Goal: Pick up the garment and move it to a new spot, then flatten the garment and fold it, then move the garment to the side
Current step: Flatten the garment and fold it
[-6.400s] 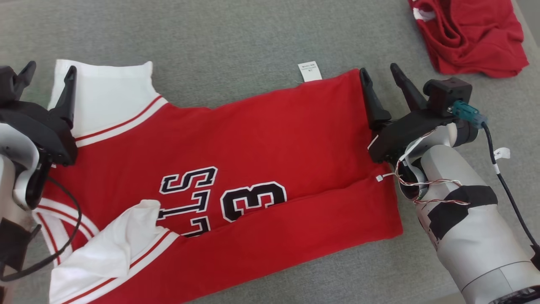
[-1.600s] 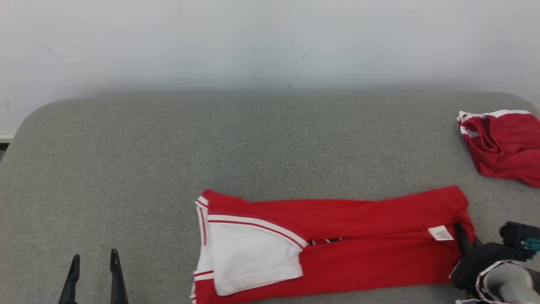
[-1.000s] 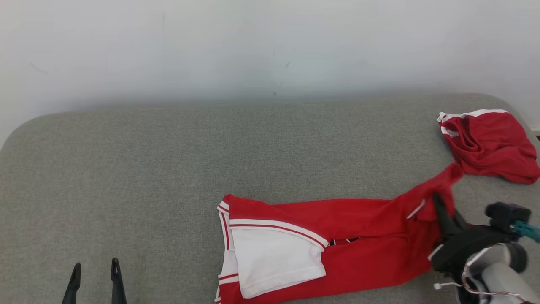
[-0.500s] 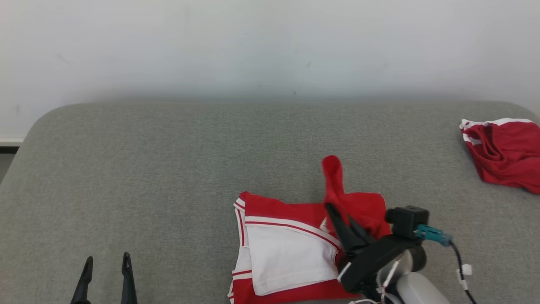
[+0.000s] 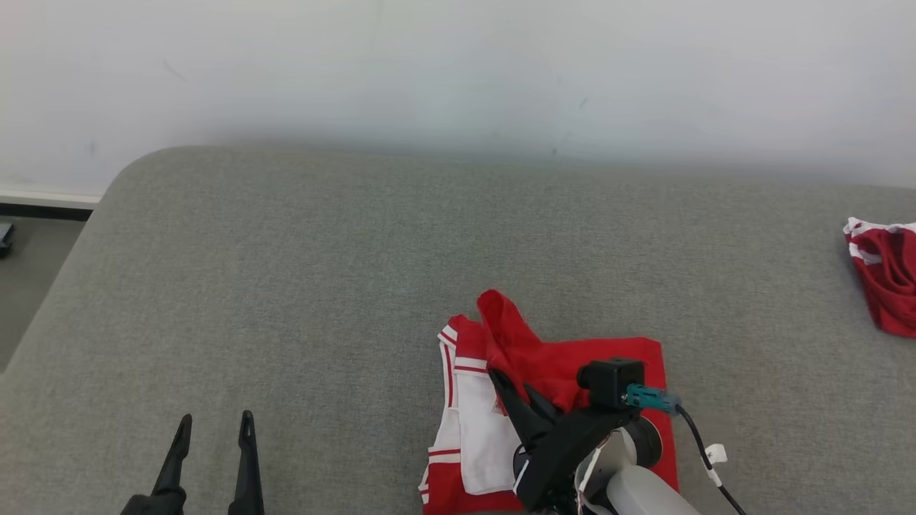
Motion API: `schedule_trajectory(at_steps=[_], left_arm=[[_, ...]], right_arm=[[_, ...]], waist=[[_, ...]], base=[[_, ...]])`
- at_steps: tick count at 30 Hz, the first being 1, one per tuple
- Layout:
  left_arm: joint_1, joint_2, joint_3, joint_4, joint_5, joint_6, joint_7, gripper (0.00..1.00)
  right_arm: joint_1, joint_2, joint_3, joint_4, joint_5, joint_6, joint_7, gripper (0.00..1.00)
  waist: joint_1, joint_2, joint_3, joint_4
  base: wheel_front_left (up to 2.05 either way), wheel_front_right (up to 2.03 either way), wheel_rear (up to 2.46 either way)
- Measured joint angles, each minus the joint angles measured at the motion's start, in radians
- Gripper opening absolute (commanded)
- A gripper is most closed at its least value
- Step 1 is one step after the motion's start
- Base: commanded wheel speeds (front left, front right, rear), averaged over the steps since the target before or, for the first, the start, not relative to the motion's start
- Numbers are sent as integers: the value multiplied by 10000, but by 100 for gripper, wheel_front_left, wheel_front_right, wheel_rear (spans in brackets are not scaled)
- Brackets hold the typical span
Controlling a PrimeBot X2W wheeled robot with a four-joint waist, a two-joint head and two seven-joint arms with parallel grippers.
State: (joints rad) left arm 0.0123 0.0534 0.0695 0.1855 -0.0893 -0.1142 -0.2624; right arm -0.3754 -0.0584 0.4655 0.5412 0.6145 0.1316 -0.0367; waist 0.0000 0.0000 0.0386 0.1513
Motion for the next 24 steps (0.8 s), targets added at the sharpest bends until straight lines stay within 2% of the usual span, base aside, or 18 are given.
schedule_trajectory(at_steps=[4,5,6,10,15,24], left_arm=[[-126,-12,-86,96,-19,0,0,100],[-137,-12,-107,111,-19,2,0,100],[-138,-12,-115,134,-25,10,0,100],[-139,-15,-84,161,-79,42,0,100],[-106,-17,59,192,-82,59,0,100],[61,-19,362,46,-86,82,0,100]], right_arm=[[-218,50,288,692,109,0,-253,0],[-278,48,389,788,173,0,-399,63],[-350,46,512,863,180,0,-546,100],[-578,73,871,1141,-100,2,-1193,100],[-668,-8,698,869,-506,2,-1827,100],[171,-1390,-834,-604,-932,2,-2096,100]], waist=[[0,0,55,176],[0,0,63,204],[0,0,65,228],[0,0,13,217],[-1,0,-115,58],[0,0,-208,-343]], base=[[0,0,0],[0,0,0],[0,0,0],[0,0,0],[0,0,0],[0,0,0]])
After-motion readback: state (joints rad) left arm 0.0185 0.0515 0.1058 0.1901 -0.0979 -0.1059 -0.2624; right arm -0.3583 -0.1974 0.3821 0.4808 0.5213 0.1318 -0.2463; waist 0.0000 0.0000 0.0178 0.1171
